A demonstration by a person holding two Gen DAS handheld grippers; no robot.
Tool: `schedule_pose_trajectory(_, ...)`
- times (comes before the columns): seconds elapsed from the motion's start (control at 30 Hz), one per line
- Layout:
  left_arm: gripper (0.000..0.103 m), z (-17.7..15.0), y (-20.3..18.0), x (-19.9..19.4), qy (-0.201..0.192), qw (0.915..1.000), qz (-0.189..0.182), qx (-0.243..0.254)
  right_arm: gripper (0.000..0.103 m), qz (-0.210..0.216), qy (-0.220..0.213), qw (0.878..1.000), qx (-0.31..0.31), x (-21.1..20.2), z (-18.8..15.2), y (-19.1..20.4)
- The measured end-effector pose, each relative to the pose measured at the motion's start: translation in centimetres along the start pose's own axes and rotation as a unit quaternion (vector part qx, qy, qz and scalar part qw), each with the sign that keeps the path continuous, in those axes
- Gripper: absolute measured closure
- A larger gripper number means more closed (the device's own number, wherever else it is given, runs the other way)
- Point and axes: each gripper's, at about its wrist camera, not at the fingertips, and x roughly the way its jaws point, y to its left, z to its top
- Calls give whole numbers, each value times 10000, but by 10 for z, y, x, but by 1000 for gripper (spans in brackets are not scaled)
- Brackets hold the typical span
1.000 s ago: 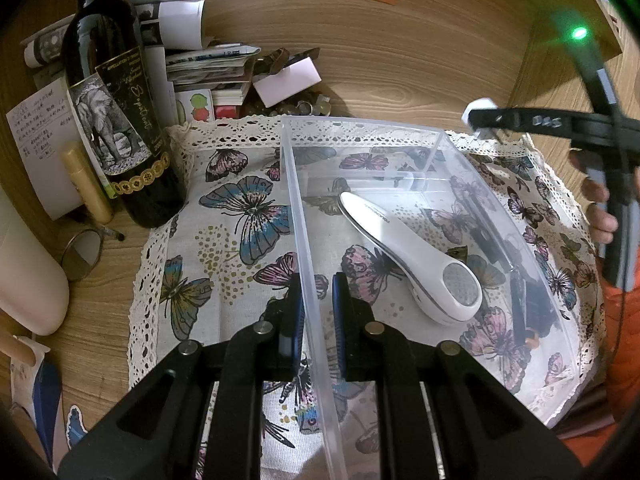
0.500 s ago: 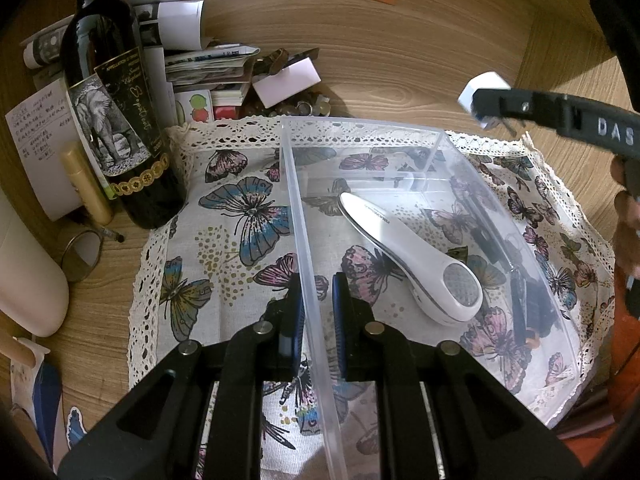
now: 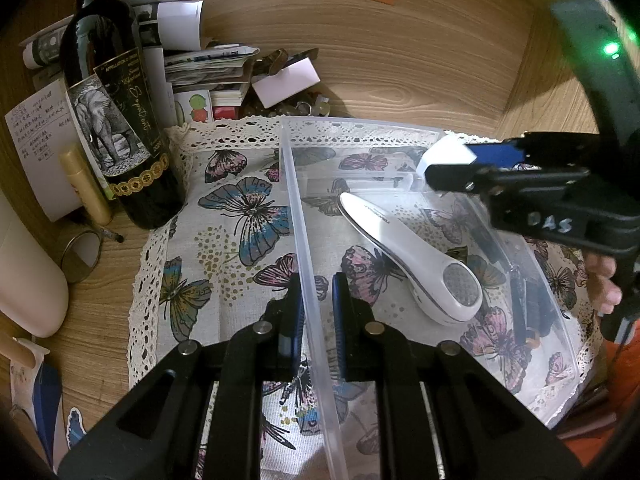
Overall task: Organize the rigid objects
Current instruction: 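Lower the white plug into the clear box and open the right tool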
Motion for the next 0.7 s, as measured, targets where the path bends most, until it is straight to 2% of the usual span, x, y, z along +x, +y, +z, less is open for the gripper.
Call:
schedule_pose_trajectory(0.17, 90, 0, 0, 0, 4, 10000, -6, -5, 66, -20, 240, 9997, -9, 13, -1, 0)
schedule_pose_trajectory(0.27, 90, 0, -1, 0, 2, 10000, 2, 11, 66, -16, 197, 9998, 32, 11, 0, -2)
schedule_pose_trajectory(0.7, 90, 0, -4, 1, -16, 10000, 15, 24, 65, -326, -477, 9977, 340, -54, 0, -25)
